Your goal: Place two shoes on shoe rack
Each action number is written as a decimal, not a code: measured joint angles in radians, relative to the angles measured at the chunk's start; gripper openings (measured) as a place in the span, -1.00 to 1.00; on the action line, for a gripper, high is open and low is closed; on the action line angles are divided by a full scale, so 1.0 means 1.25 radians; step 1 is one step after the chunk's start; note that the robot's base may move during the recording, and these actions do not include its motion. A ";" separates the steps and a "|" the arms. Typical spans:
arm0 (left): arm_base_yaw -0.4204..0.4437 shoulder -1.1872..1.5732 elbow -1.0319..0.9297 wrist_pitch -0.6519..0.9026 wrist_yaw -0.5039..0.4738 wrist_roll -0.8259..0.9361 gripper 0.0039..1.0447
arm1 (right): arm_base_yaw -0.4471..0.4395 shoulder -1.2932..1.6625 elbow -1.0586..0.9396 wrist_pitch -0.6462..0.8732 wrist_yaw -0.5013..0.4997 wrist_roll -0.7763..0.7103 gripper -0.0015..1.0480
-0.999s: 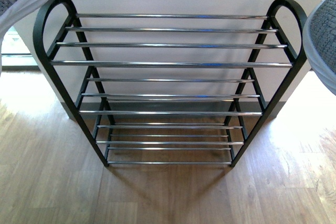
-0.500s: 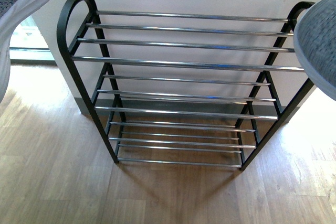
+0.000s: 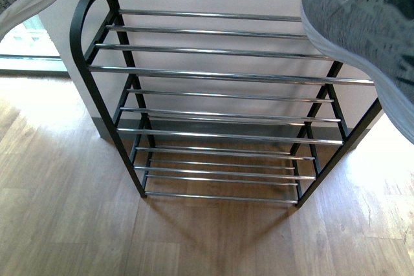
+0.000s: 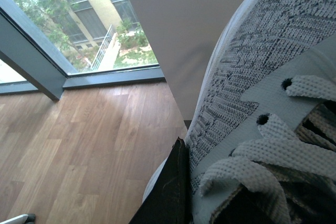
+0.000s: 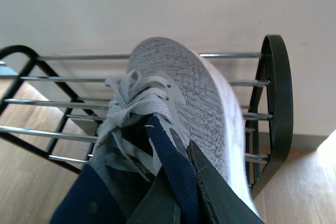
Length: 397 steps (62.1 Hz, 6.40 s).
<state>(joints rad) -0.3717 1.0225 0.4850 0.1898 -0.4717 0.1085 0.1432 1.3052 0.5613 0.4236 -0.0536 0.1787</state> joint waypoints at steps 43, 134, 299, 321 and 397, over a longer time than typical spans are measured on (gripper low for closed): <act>0.000 0.000 0.000 0.000 0.000 0.000 -0.97 | -0.051 0.482 0.385 -0.020 0.144 0.219 -0.98; 0.000 0.000 0.000 0.000 0.001 0.000 -0.97 | -0.115 0.012 -0.179 0.435 0.043 -0.134 -0.82; 0.000 0.000 0.000 0.000 0.000 0.000 -0.97 | -0.115 -1.039 -0.434 -0.336 0.043 -0.140 -0.26; -0.008 0.004 0.000 0.007 -0.027 -0.011 -0.97 | -0.115 -1.040 -0.434 -0.338 0.045 -0.140 0.84; -0.198 1.256 1.665 -0.968 0.287 -0.727 -0.97 | -0.115 -1.040 -0.434 -0.338 0.043 -0.140 0.82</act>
<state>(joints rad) -0.6189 2.5923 2.5664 -1.0203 -0.1135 -0.7998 -0.0006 0.0048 0.0189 0.0017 0.0002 0.0036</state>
